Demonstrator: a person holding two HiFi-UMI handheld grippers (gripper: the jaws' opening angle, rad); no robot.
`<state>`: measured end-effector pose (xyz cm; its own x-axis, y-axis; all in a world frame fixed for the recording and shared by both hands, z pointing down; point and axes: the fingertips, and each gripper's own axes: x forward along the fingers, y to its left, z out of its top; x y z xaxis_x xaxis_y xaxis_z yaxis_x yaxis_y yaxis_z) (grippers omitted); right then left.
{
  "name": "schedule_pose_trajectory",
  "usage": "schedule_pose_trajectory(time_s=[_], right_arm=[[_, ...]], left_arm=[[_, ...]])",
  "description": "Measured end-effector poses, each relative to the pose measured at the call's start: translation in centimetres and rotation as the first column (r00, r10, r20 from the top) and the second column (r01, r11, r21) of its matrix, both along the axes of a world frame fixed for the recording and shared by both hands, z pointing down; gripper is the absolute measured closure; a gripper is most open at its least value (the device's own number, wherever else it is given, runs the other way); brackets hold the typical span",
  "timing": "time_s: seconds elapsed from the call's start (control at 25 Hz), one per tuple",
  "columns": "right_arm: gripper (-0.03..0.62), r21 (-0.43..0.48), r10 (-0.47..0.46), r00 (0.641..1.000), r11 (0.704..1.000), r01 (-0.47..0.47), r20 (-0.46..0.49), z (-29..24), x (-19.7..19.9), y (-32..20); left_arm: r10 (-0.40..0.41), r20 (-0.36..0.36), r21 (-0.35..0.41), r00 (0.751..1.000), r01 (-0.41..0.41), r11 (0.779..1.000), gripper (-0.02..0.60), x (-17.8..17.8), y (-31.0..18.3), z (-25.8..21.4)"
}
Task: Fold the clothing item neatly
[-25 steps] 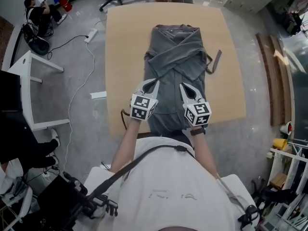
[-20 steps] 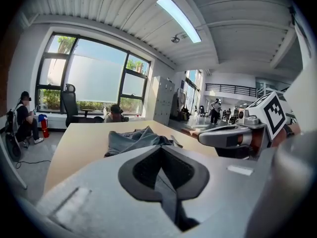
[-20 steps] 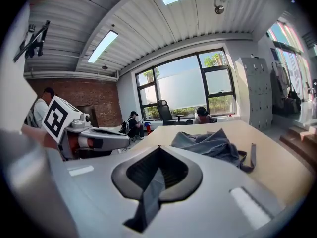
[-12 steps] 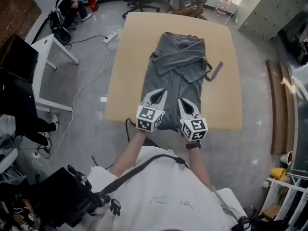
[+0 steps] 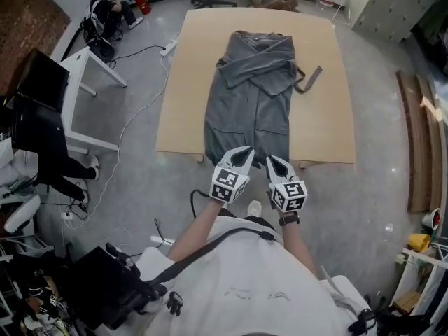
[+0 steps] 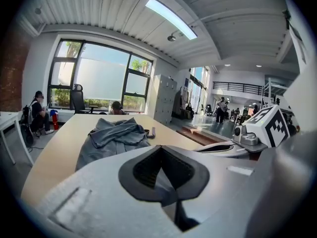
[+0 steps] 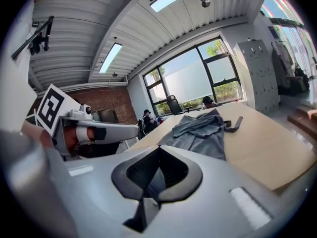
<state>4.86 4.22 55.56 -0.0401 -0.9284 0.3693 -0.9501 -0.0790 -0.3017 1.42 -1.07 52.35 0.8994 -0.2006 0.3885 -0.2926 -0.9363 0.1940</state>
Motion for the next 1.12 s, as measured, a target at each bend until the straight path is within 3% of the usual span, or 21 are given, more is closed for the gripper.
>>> schedule_pose_trajectory(time_s=[0.12, 0.28, 0.48, 0.64, 0.72, 0.92, 1.12], right_arm=[[0.588, -0.033, 0.043, 0.999, 0.998, -0.044, -0.027, 0.9, 1.2, 0.1], [0.568, -0.107, 0.071, 0.996, 0.991, -0.077, -0.057, 3.6, 2.3, 0.7], [0.564, -0.225, 0.123, 0.991, 0.965, -0.131, -0.051, 8.4, 5.1, 2.0], [0.505, -0.324, 0.150, 0.988, 0.933, -0.155, -0.042, 12.4, 7.3, 2.3], [0.449, -0.361, 0.173, 0.984, 0.916, -0.174, -0.037, 14.4, 7.9, 2.5], [0.218, -0.440, 0.270, 0.962, 0.859, -0.263, -0.049, 18.6, 8.7, 2.9], [0.161, -0.425, 0.344, 0.937, 0.839, -0.340, -0.070, 19.5, 8.1, 3.2]], left_arm=[[-0.022, 0.025, 0.031, 0.999, 0.022, 0.999, 0.581, -0.3, -1.5, 0.5], [-0.114, 0.119, 0.027, 0.986, 0.112, 0.993, 0.580, -4.1, -4.4, 4.5], [-0.193, 0.254, -0.057, 0.948, 0.214, 0.975, 0.580, -9.7, -6.8, 11.0], [-0.194, 0.358, -0.100, 0.913, 0.244, 0.965, 0.513, -11.7, -8.3, 15.4], [-0.204, 0.410, -0.106, 0.889, 0.269, 0.957, 0.475, -12.9, -9.1, 17.5], [-0.183, 0.506, -0.173, 0.843, 0.307, 0.936, 0.396, -14.8, -9.8, 21.9], [-0.207, 0.469, -0.215, 0.858, 0.338, 0.916, 0.387, -15.3, -9.4, 22.6]])
